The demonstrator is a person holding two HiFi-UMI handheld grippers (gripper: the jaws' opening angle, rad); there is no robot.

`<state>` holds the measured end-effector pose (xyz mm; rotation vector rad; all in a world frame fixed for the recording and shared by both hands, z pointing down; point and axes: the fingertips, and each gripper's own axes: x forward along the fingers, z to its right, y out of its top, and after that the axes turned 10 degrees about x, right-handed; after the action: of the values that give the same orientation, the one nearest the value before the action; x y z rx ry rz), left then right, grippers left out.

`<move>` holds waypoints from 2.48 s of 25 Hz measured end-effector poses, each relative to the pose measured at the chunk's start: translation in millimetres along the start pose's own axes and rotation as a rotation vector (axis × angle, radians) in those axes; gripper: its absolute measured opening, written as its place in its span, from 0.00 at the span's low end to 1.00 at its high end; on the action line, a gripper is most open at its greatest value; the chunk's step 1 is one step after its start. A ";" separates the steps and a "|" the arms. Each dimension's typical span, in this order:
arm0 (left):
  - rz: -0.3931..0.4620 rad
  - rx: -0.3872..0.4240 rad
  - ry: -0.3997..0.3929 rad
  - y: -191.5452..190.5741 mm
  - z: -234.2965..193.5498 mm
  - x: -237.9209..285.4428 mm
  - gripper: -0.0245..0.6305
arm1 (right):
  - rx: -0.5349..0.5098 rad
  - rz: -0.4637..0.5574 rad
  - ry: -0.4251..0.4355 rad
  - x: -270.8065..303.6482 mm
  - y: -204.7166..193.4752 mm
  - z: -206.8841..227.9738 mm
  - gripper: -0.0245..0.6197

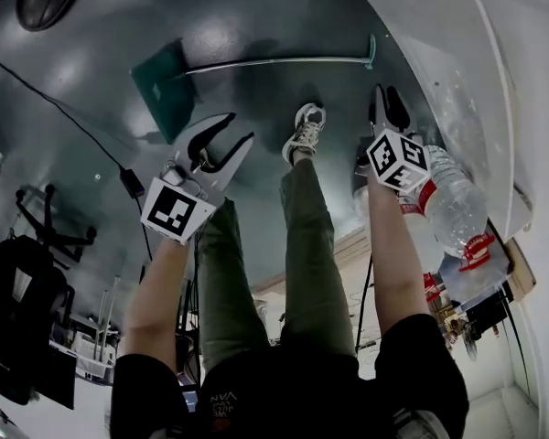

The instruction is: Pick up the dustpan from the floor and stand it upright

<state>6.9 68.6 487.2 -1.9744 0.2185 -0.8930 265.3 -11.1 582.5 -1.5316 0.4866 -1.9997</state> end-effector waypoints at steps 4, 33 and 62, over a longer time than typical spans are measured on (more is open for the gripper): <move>-0.023 -0.040 0.016 -38.7 -9.2 22.2 0.29 | -0.005 -0.083 -0.004 42.4 -40.7 32.8 0.22; -0.046 -0.166 0.085 -193.2 -48.1 161.7 0.29 | -0.079 -0.336 -0.181 255.9 -152.2 208.2 0.22; -0.017 -0.109 0.018 -134.4 -37.9 148.9 0.29 | -0.119 -0.367 -0.202 200.2 -99.8 174.7 0.13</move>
<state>62.7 46.0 682.2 -2.0715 0.2662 -0.9277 374.5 -51.4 841.3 -1.9910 0.2589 -2.0780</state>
